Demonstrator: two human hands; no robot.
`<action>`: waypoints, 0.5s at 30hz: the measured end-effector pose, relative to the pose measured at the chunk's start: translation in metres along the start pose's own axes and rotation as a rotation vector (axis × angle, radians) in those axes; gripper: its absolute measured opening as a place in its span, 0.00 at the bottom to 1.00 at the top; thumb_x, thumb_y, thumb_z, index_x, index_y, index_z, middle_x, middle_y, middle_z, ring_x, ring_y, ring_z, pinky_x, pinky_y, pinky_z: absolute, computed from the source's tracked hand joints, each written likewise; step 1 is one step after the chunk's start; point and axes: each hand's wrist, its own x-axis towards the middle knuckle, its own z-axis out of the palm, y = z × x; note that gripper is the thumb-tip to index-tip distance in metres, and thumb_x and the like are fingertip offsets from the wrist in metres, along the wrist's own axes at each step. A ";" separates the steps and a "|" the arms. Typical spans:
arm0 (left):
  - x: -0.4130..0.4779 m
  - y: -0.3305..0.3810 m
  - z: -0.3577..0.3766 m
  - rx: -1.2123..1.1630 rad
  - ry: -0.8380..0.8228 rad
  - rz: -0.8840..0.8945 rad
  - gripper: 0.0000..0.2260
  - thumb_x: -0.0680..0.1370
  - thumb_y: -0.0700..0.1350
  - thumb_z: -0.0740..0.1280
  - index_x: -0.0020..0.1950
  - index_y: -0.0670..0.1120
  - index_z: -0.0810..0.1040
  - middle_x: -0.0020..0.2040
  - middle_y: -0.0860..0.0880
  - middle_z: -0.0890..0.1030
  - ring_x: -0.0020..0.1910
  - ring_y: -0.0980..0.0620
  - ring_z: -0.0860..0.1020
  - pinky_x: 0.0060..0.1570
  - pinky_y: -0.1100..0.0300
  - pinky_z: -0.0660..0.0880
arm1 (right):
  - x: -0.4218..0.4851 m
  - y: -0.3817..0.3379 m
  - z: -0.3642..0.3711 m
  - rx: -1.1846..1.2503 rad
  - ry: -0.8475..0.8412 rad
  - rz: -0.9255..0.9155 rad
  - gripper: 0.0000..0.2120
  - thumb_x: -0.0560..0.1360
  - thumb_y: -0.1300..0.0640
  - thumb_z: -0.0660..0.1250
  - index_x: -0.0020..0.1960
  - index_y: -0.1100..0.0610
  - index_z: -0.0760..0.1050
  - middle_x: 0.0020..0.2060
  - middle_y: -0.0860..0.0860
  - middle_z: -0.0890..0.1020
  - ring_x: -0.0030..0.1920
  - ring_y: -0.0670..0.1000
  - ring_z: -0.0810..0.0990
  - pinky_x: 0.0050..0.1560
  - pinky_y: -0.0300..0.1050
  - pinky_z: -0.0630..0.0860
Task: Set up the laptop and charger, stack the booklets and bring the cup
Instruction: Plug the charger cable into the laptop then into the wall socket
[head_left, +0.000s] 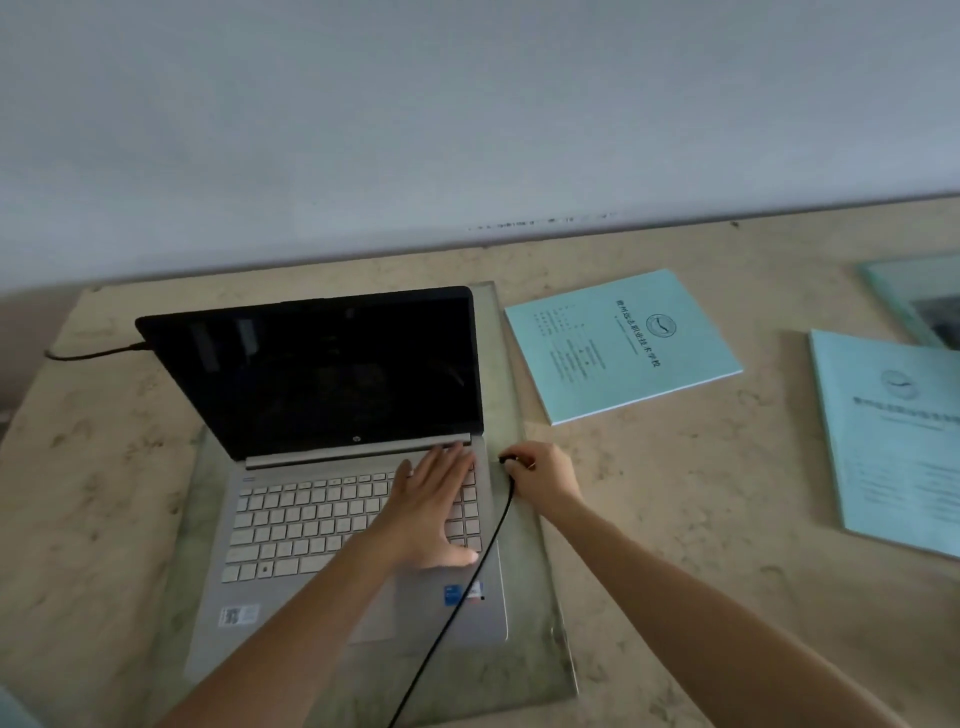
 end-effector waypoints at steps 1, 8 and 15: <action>0.002 -0.001 0.000 0.013 -0.003 -0.003 0.53 0.66 0.67 0.66 0.74 0.53 0.30 0.75 0.54 0.29 0.74 0.52 0.30 0.73 0.43 0.34 | 0.002 0.000 0.001 0.003 0.003 -0.001 0.09 0.74 0.61 0.67 0.51 0.57 0.84 0.47 0.52 0.86 0.43 0.46 0.78 0.47 0.37 0.72; 0.005 -0.003 -0.001 0.044 0.014 -0.001 0.56 0.64 0.68 0.66 0.75 0.51 0.32 0.76 0.53 0.32 0.75 0.51 0.33 0.74 0.42 0.38 | 0.014 -0.008 0.003 0.045 0.040 0.011 0.09 0.74 0.61 0.66 0.50 0.55 0.84 0.45 0.51 0.86 0.42 0.46 0.77 0.44 0.35 0.69; 0.007 -0.005 0.002 0.049 0.038 0.003 0.56 0.63 0.70 0.65 0.76 0.51 0.33 0.77 0.53 0.34 0.76 0.51 0.35 0.74 0.43 0.39 | 0.016 -0.012 0.002 0.047 0.030 0.048 0.09 0.75 0.60 0.65 0.51 0.54 0.83 0.46 0.52 0.85 0.47 0.52 0.81 0.50 0.43 0.77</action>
